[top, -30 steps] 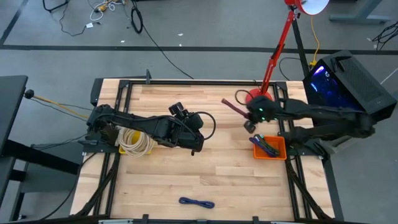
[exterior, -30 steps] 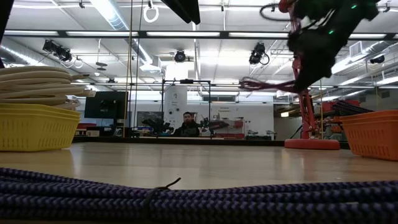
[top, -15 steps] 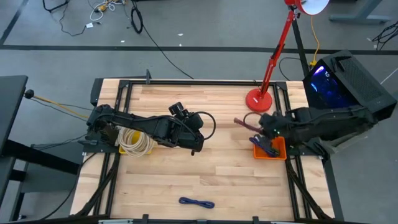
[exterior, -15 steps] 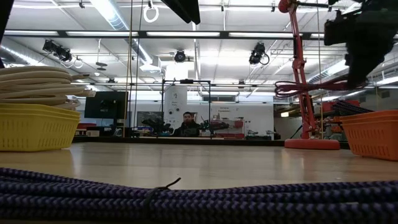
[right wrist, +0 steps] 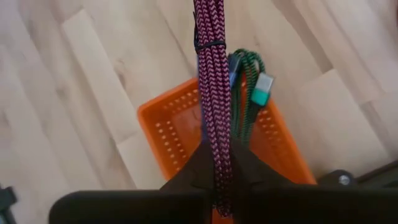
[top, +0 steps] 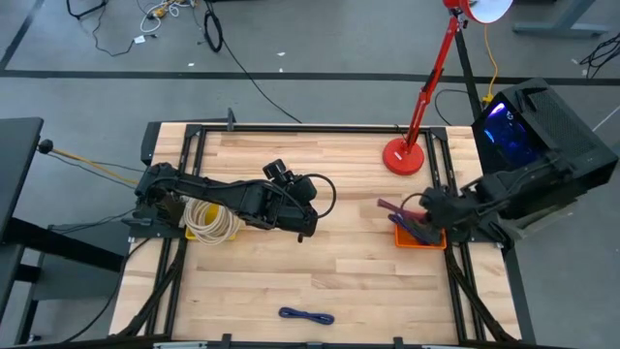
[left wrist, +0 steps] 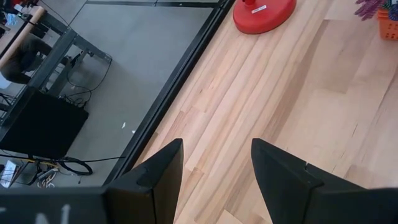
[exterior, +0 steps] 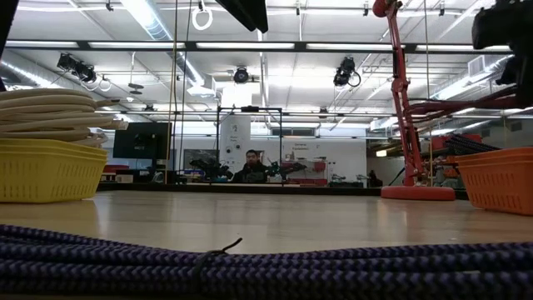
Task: Pick & Place USB Port
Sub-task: Put the red charger cable into the orange basket
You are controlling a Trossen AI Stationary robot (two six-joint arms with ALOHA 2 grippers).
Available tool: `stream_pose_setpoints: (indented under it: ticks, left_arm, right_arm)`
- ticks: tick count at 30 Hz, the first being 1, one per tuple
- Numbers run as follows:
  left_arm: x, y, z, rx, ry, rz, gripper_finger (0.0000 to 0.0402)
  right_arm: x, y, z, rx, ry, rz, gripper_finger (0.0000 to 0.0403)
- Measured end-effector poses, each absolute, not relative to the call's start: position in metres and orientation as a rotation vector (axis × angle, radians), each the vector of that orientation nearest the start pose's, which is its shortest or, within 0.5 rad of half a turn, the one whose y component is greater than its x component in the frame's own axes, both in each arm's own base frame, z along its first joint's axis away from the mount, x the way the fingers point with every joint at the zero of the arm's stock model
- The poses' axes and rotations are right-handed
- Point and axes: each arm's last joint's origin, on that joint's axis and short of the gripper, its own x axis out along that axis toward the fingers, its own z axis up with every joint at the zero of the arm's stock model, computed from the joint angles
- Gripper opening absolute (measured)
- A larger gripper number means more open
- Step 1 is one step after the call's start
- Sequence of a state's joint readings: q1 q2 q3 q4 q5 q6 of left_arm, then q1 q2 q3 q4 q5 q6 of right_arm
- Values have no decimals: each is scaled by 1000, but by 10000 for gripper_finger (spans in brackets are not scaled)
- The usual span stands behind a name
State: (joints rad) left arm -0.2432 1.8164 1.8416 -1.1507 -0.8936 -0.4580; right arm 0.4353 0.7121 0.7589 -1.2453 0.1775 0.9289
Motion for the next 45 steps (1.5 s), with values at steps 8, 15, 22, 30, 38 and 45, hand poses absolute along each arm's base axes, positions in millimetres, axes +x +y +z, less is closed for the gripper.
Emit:
stream_pose_setpoints:
  ticks: [8, 15, 22, 30, 38, 45]
  left_arm:
    - [359, -66, 348, 206, 795, 770, 195]
    - [359, -66, 348, 206, 795, 770, 195]
    - [359, -66, 348, 205, 795, 770, 195]
    - [359, -66, 348, 205, 795, 770, 195]
    - [359, -66, 348, 199, 800, 760, 195]
    - [359, -67, 348, 194, 805, 754, 195]
  right_arm:
    - [78, 45, 256, 457, 1171, -327, 12]
    - [73, 55, 256, 463, 1156, -314, 12]
    - [69, 63, 243, 461, 1171, -369, 12]
    - [76, 77, 236, 394, 1194, -423, 12]
    - [86, 90, 224, 285, 1266, -488, 12]
    - [88, 92, 221, 262, 1277, -500, 12]
